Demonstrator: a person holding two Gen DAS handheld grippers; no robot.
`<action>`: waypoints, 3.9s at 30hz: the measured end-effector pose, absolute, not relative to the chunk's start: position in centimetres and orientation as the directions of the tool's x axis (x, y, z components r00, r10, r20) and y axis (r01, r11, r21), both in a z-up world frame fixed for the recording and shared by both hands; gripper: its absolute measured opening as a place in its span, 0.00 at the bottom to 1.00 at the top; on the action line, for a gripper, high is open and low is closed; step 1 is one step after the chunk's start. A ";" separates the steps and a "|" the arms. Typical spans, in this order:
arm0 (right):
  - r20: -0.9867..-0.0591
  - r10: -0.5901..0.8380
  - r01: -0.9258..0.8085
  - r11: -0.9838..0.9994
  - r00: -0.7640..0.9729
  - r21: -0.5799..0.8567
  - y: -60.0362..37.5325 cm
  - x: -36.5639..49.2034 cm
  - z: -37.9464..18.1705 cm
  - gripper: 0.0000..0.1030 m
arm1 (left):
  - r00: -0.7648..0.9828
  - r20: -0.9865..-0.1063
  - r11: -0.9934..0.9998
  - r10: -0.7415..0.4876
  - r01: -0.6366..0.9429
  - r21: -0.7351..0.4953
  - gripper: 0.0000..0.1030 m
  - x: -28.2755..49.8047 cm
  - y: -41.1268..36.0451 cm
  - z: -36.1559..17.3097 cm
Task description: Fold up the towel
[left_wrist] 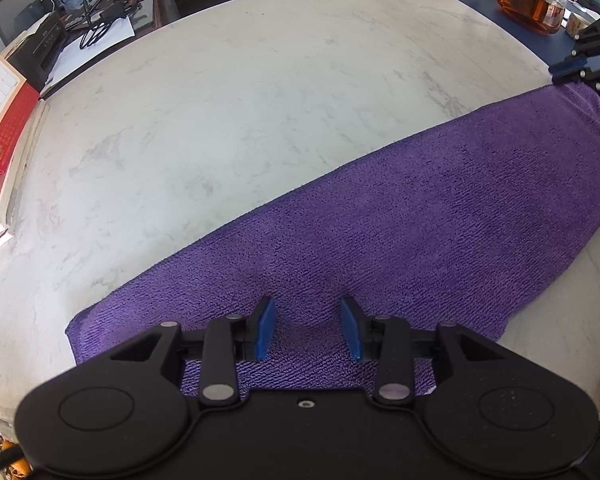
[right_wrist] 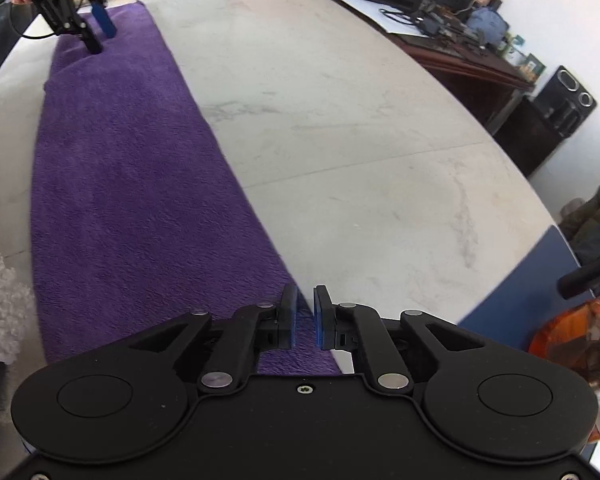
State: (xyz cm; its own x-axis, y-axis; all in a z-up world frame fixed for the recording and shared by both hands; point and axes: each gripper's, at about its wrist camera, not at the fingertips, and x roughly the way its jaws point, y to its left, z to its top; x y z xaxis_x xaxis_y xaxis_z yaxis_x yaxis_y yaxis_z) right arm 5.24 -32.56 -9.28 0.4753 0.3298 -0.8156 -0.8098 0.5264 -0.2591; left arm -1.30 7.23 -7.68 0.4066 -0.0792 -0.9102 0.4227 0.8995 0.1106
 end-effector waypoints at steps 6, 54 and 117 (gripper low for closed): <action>-0.792 0.243 -0.633 0.743 0.559 -0.219 -37.8 4.7 -8.0 0.07 | 0.391 -0.917 0.890 -0.077 0.441 0.113 0.34 -1.0 7.1 -7.7; -0.807 0.200 -0.347 0.938 0.556 -0.007 -30.6 -3.7 -8.5 0.26 | 0.531 -0.845 0.997 -0.062 0.074 -0.027 0.34 -9.8 19.2 -7.6; -0.736 0.670 -0.993 0.116 0.092 -0.019 9.7 4.5 -4.5 0.44 | 0.695 -0.719 0.865 0.000 -0.361 -0.349 0.05 -13.4 24.1 -6.3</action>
